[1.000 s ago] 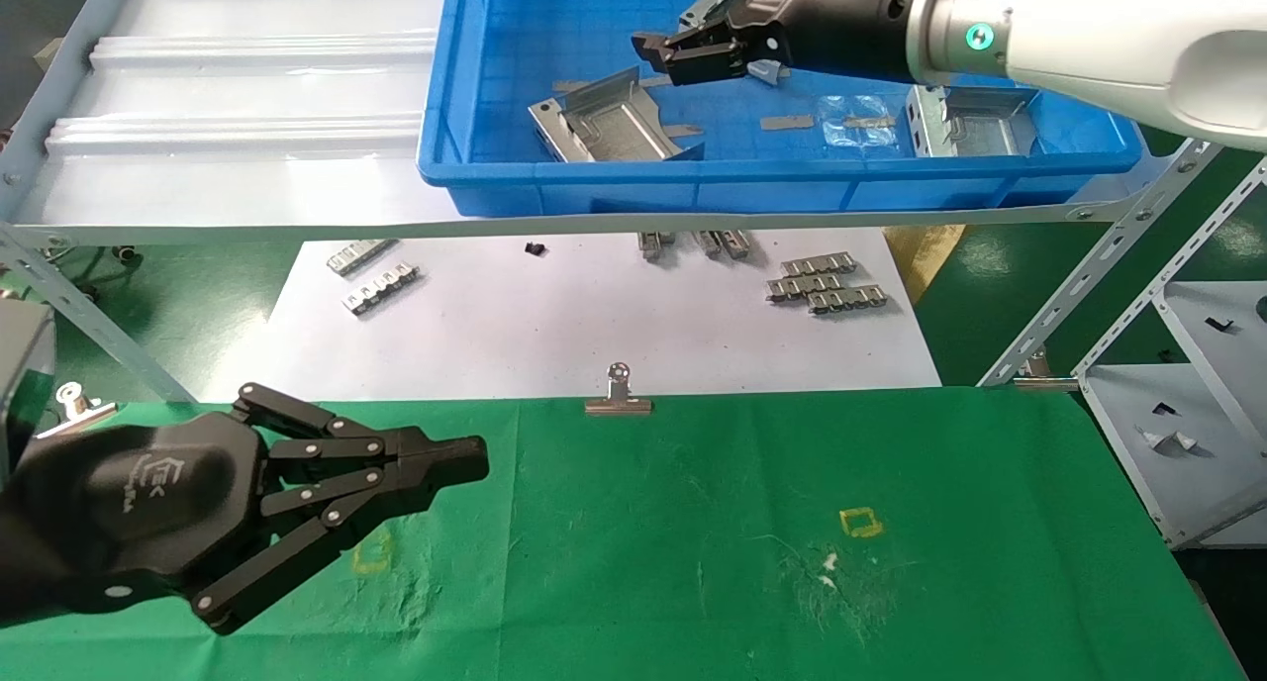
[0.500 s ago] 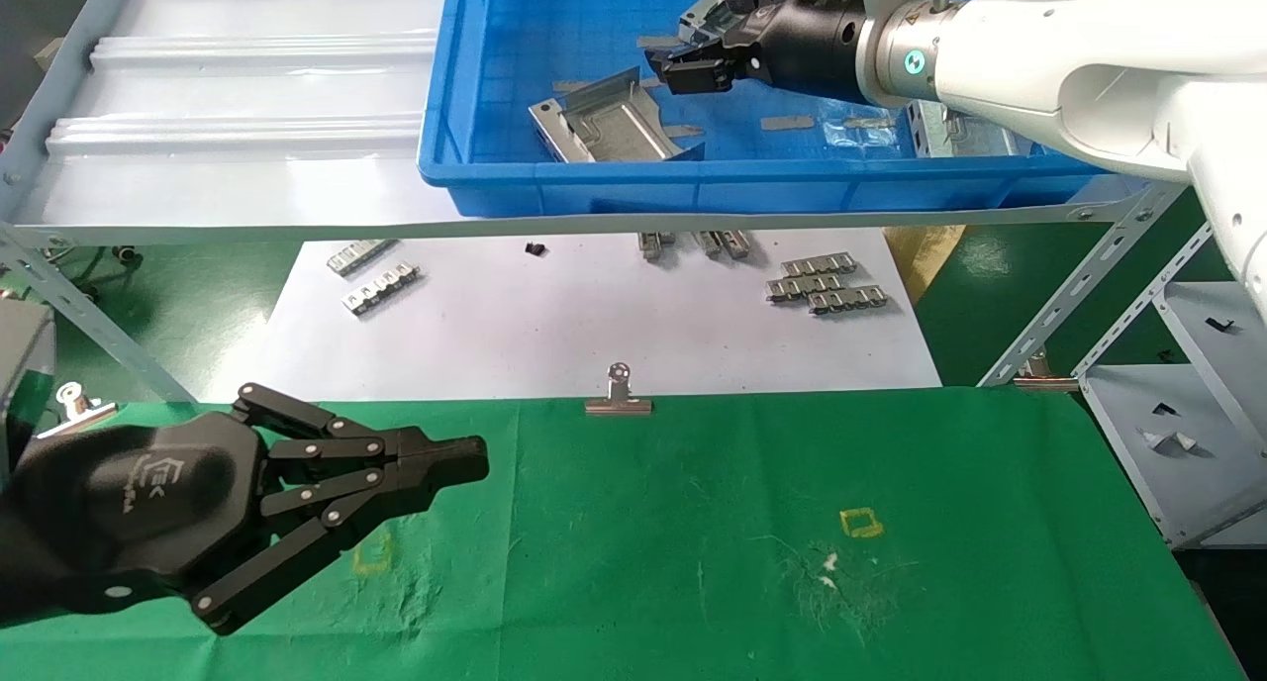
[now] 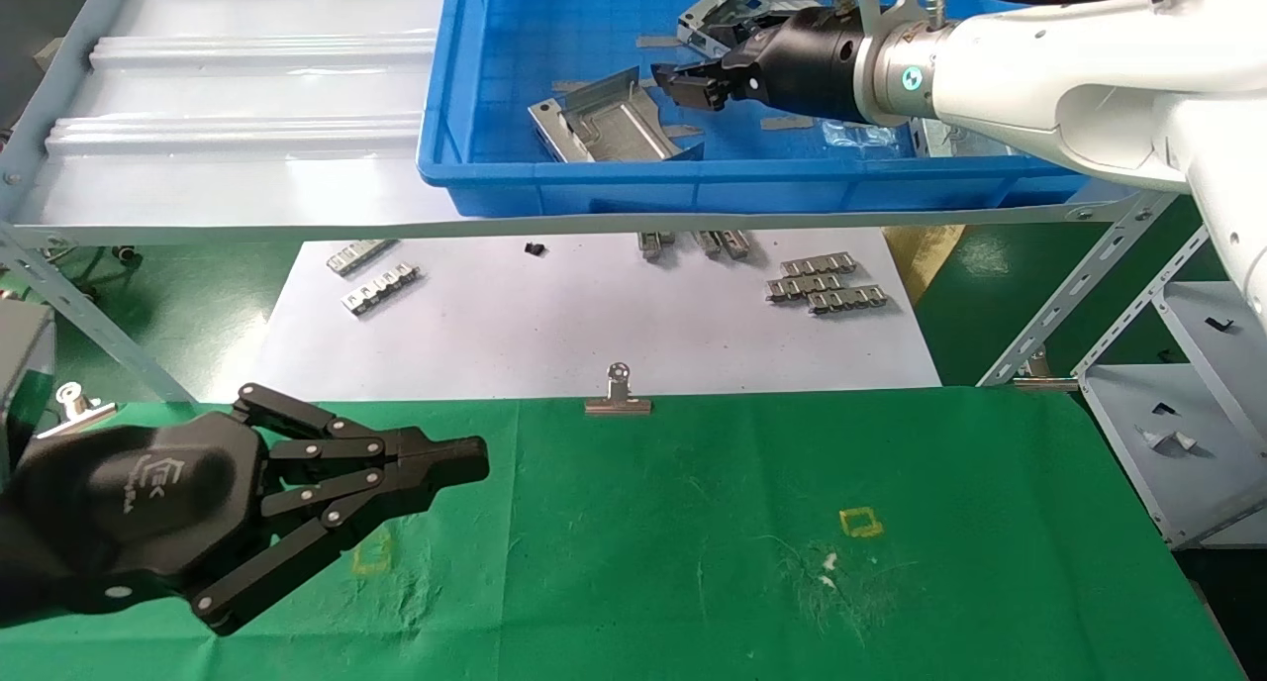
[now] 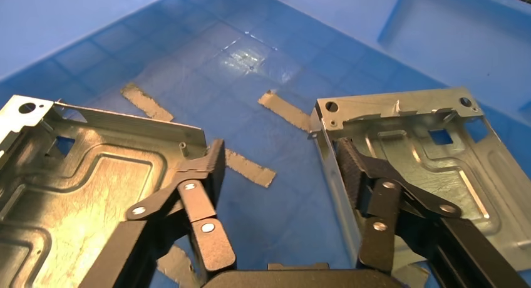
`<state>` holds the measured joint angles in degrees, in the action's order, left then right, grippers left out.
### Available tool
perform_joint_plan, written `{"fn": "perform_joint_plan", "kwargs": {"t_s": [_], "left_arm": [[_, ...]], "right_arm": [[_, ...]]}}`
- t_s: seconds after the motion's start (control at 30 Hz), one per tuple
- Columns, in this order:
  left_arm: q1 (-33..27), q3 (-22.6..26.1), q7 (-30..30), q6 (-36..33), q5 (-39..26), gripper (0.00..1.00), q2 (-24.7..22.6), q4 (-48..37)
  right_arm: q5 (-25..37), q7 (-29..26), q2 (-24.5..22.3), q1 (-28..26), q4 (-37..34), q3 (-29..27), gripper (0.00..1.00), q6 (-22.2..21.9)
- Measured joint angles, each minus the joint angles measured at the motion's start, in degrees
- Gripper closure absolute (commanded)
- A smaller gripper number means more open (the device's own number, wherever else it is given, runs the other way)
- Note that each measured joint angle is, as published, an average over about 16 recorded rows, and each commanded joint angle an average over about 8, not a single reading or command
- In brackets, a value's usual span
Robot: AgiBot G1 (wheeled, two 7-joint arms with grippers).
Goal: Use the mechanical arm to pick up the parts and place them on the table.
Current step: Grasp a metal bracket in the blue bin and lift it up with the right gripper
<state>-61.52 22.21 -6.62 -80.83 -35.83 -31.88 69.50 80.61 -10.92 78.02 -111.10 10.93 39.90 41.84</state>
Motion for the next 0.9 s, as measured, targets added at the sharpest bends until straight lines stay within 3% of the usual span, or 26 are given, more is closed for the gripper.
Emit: {"fn": "perform_joint_plan", "kwargs": {"t_s": [0.47, 0.5, 0.73, 0.77, 0.9], "left_arm": [[0.00, 0.00, 0.00, 0.00, 0.00, 1.00, 0.00, 0.00], [0.00, 0.00, 0.00, 0.00, 0.00, 0.93, 0.00, 0.00], [0.00, 0.00, 0.00, 0.00, 0.00, 0.05, 0.00, 0.00], [0.00, 0.00, 0.00, 0.00, 0.00, 0.00, 0.00, 0.00], [0.00, 0.00, 0.00, 0.00, 0.00, 0.00, 0.00, 0.00]], "right_arm": [[-1.13, 1.75, -0.23, -0.39, -0.54, 2.88, 1.00, -2.25], [-1.23, 2.03, -0.24, -0.42, -0.54, 3.02, 1.00, -2.44], [-2.16, 4.18, -0.32, -0.77, -0.28, 3.72, 1.00, -4.11], [-2.31, 4.53, -0.36, -0.89, -0.20, 3.80, 1.00, -4.28], [-2.84, 6.02, -0.70, -1.81, 0.18, 4.07, 1.00, -4.19]]}}
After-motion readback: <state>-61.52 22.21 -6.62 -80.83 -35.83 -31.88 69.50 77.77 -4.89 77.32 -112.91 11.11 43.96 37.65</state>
